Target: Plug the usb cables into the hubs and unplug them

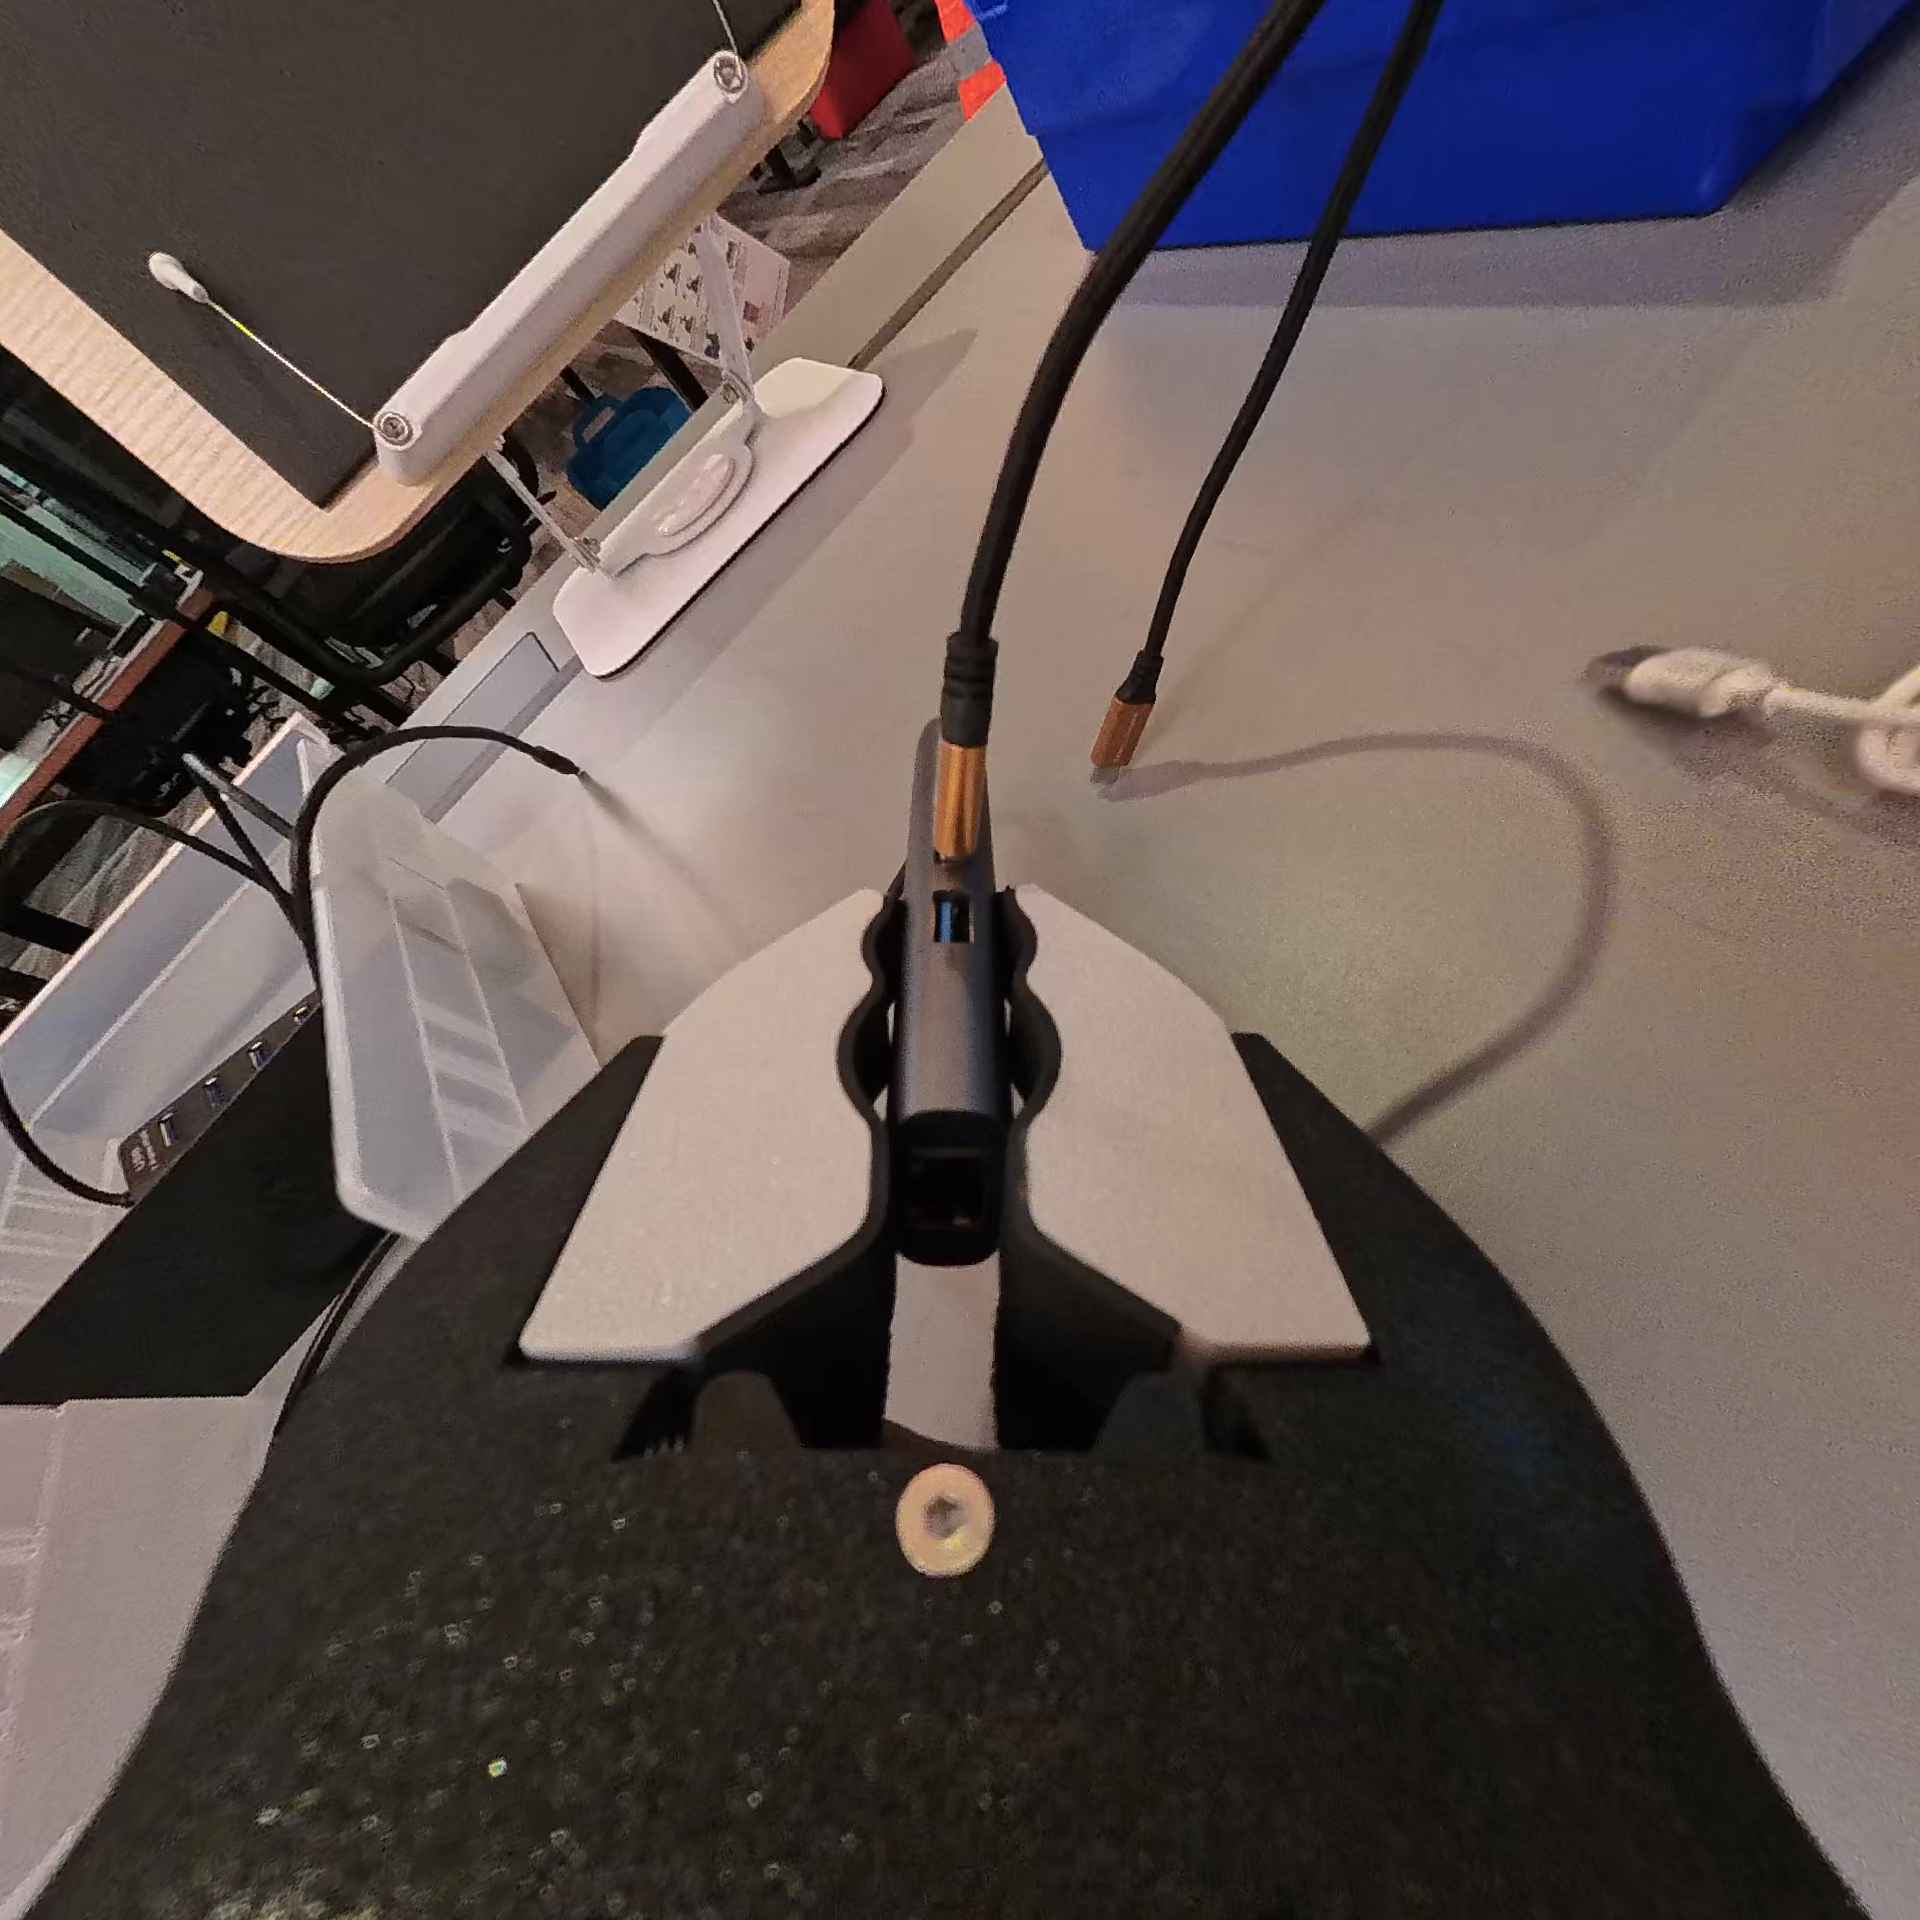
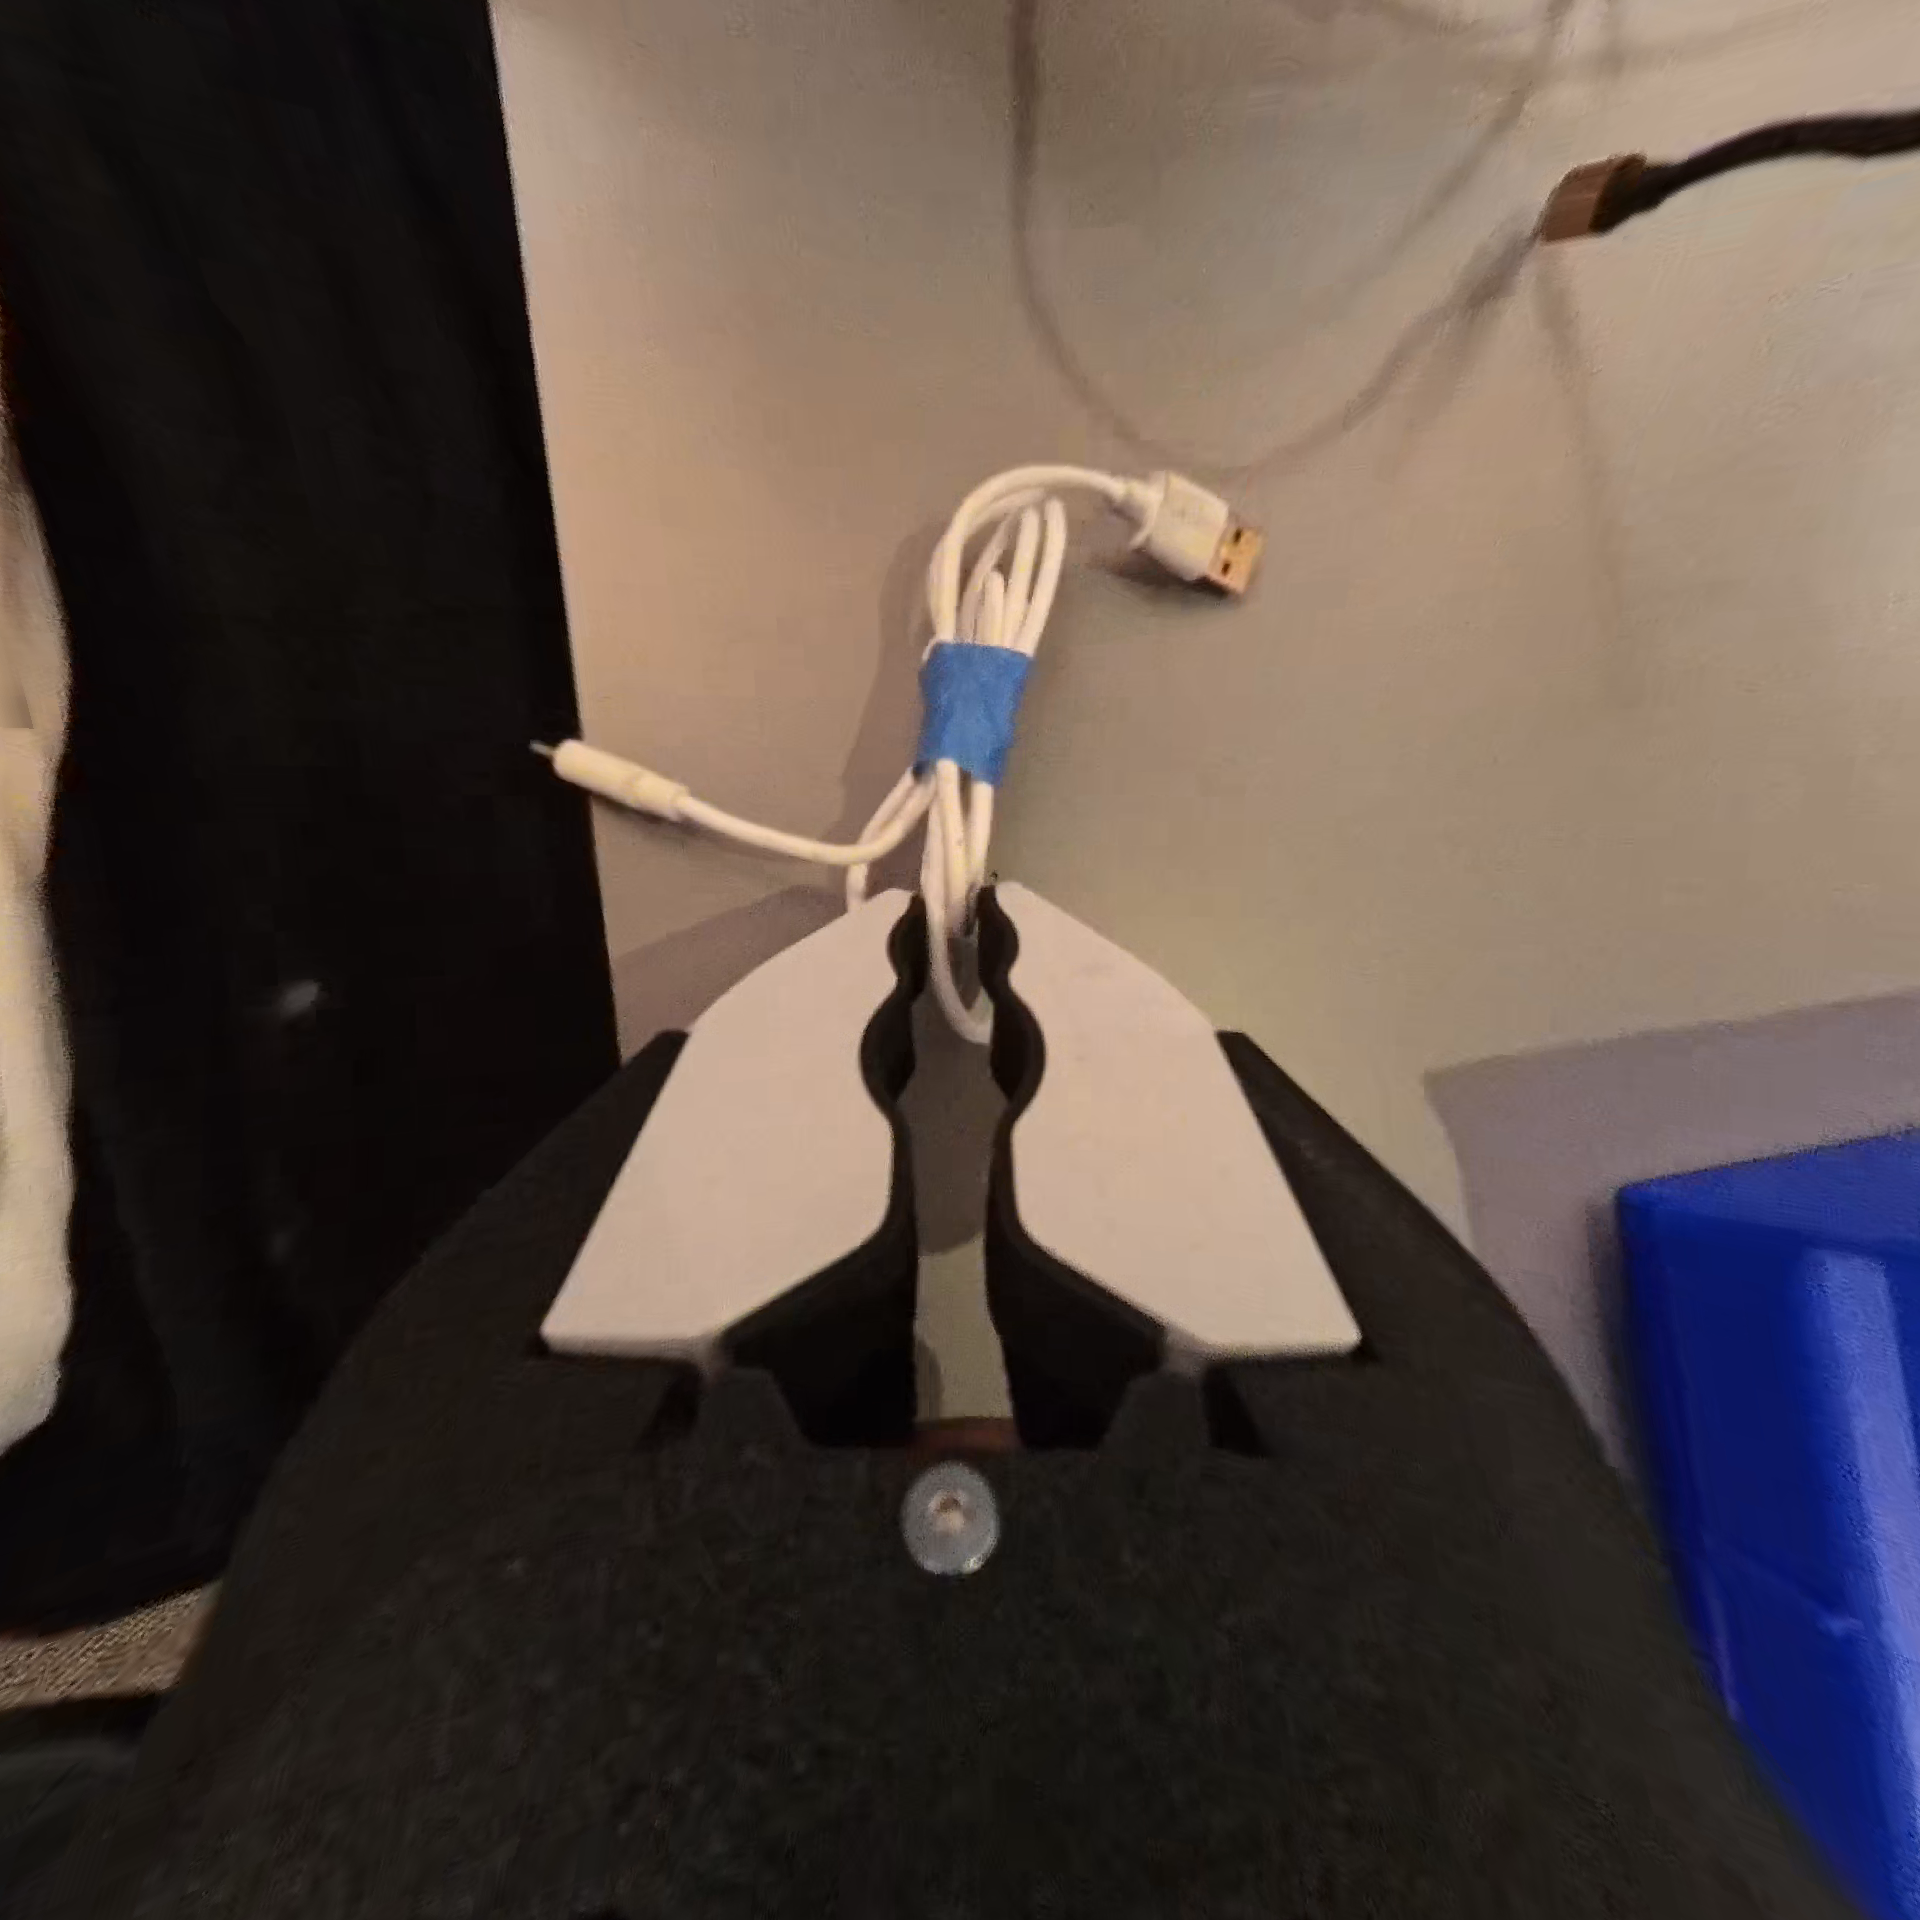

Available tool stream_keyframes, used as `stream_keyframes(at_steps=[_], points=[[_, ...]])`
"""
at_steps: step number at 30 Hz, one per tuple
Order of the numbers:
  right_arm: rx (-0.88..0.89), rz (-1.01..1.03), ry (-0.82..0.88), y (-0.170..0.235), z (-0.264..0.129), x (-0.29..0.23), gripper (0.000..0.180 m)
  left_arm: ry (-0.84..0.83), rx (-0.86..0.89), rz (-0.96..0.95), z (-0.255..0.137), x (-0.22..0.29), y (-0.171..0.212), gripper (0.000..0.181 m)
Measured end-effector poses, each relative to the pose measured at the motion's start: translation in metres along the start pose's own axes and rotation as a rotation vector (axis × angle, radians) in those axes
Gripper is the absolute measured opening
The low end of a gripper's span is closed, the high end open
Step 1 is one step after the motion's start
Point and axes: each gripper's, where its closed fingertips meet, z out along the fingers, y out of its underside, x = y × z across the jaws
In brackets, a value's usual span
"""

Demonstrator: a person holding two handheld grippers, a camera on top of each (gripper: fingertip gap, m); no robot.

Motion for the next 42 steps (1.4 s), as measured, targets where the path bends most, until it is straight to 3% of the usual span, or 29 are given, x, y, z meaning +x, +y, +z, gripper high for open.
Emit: stream_keyframes(at_steps=[5, 8, 10, 12, 14, 20, 22, 28, 34, 39, 42], points=[[0.028, 0.215, 0.053, 0.011, -0.027, 0.028, 0.044, 0.005, -0.007, 0.007, 0.001, 0.003, 0.0, 0.017], [0.07, 0.418, 0.217, -0.009, -0.037, 0.05, 0.047, 0.004, -0.007, 0.006, 0.002, 0.003, 0.0, 0.017], [0.129, 0.686, 0.26, -0.032, -0.026, 0.049, 0.047, 0.003, -0.008, 0.001, 0.003, 0.003, 0.0, 0.017], [0.261, 0.86, 0.193, -0.067, -0.005, 0.03, 0.042, 0.003, -0.007, 0.001, 0.003, 0.003, 0.0, 0.017], [0.178, 0.95, 0.346, -0.063, 0.014, 0.033, 0.037, 0.006, -0.006, 0.003, 0.003, 0.004, -0.001, 0.017], [-0.022, 0.943, 0.517, -0.044, 0.039, 0.039, 0.028, -0.009, 0.026, 0.071, -0.001, 0.007, -0.007, 0.017], [-0.021, 0.92, 0.502, -0.042, 0.041, 0.038, 0.011, -0.023, 0.051, 0.121, -0.003, 0.008, -0.011, 0.017], [0.05, 0.605, 0.343, -0.061, 0.033, 0.027, 0.006, -0.019, 0.087, 0.234, -0.004, 0.017, -0.016, 0.017], [-0.086, 0.119, 0.331, -0.064, -0.012, 0.022, 0.007, 0.002, 0.08, 0.278, 0.0, 0.021, -0.014, 0.016], [-0.053, 0.056, 0.338, -0.088, -0.079, 0.035, 0.006, 0.027, 0.121, 0.441, -0.003, 0.034, -0.016, 0.017], [-0.023, 0.033, 0.406, -0.107, -0.098, 0.053, 0.006, 0.034, 0.139, 0.493, -0.007, 0.042, -0.019, 0.017]])
